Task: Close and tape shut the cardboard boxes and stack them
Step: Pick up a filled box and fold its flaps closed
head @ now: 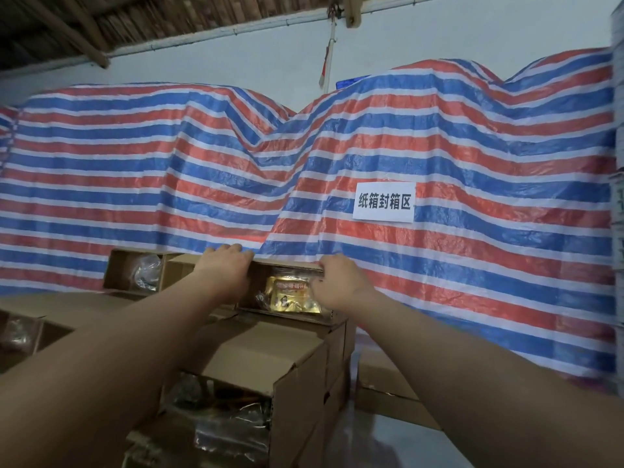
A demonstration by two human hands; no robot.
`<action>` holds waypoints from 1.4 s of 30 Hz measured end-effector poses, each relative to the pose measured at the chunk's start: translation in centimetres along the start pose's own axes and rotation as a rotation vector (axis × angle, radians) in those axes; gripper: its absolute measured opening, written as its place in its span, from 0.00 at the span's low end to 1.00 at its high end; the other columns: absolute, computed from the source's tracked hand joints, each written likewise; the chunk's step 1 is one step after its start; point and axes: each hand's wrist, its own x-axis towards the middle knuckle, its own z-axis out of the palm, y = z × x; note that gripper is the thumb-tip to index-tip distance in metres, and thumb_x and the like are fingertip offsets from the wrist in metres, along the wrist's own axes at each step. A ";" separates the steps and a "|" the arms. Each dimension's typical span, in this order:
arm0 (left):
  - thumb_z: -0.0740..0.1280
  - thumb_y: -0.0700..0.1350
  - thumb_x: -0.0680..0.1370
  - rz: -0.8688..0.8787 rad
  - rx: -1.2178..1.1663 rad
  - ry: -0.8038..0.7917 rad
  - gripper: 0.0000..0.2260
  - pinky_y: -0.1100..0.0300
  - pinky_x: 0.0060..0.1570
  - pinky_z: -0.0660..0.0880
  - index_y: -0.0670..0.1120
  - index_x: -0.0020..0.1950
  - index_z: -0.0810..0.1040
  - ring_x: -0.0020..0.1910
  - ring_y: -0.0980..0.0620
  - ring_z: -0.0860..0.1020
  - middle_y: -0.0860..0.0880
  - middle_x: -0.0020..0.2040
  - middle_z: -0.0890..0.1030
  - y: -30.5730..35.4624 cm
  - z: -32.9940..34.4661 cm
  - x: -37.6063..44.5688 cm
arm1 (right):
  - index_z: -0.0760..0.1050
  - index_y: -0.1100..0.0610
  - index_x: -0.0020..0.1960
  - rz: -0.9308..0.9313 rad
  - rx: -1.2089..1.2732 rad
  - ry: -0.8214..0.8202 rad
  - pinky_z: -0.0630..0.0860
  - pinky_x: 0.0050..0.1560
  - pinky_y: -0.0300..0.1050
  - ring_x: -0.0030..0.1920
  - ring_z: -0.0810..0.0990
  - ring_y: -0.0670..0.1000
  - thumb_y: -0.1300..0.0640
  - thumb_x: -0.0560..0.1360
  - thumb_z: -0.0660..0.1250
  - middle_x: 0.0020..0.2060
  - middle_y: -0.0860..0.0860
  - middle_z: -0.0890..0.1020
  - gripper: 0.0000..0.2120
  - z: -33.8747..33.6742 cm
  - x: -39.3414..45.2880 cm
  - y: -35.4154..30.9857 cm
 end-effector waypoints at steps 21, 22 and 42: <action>0.60 0.35 0.78 0.014 -0.921 0.088 0.12 0.62 0.38 0.73 0.49 0.57 0.76 0.44 0.52 0.76 0.50 0.47 0.78 4.7 -11.5 -2.2 | 0.70 0.53 0.36 -0.016 0.039 0.048 0.65 0.34 0.43 0.39 0.74 0.51 0.64 0.81 0.58 0.37 0.51 0.75 0.16 -15.0 -4.4 5.2; 0.59 0.35 0.79 0.011 -0.983 0.046 0.12 0.61 0.38 0.74 0.48 0.55 0.77 0.44 0.51 0.77 0.48 0.47 0.79 5.3 -12.5 -2.6 | 0.70 0.53 0.36 -0.004 0.033 0.023 0.64 0.33 0.42 0.38 0.73 0.49 0.64 0.81 0.59 0.37 0.50 0.75 0.16 -16.2 -5.1 5.7; 0.65 0.38 0.79 -0.242 -1.657 -0.523 0.06 0.55 0.44 0.79 0.39 0.49 0.82 0.43 0.44 0.83 0.39 0.44 0.84 23.1 -8.1 -18.0 | 0.81 0.54 0.47 0.578 0.448 -0.439 0.77 0.31 0.37 0.34 0.83 0.45 0.60 0.77 0.68 0.38 0.50 0.86 0.04 -14.7 -25.6 22.4</action>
